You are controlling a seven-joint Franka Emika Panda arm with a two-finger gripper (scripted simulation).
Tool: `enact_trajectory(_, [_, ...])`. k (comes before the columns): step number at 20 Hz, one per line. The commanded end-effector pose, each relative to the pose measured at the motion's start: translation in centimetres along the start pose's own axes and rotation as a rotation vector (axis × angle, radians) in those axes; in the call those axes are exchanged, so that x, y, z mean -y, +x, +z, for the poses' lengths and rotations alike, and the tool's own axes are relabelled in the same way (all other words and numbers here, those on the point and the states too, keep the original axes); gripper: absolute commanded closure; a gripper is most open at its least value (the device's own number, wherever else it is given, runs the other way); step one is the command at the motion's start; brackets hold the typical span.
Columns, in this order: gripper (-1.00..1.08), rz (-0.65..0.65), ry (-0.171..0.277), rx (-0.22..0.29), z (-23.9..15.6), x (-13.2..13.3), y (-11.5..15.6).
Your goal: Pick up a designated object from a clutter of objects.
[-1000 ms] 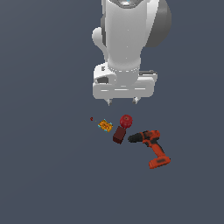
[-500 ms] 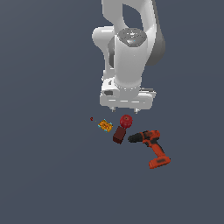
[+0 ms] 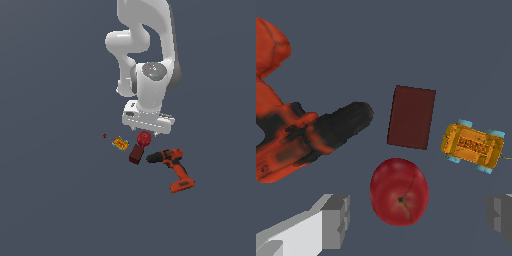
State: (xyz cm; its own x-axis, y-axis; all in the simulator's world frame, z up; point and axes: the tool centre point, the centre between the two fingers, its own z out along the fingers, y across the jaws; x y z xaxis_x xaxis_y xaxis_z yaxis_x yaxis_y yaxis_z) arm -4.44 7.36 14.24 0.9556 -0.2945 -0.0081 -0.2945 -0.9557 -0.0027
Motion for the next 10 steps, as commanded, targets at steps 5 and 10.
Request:
enact_trajectory(5, [-0.92, 0.076, -0.002, -0.006, 3.1, 0.1, -2.1])
enact_trajectory(10, [-0.92, 0.105, -0.002, -0.008, 4.3, 0.1, -3.1])
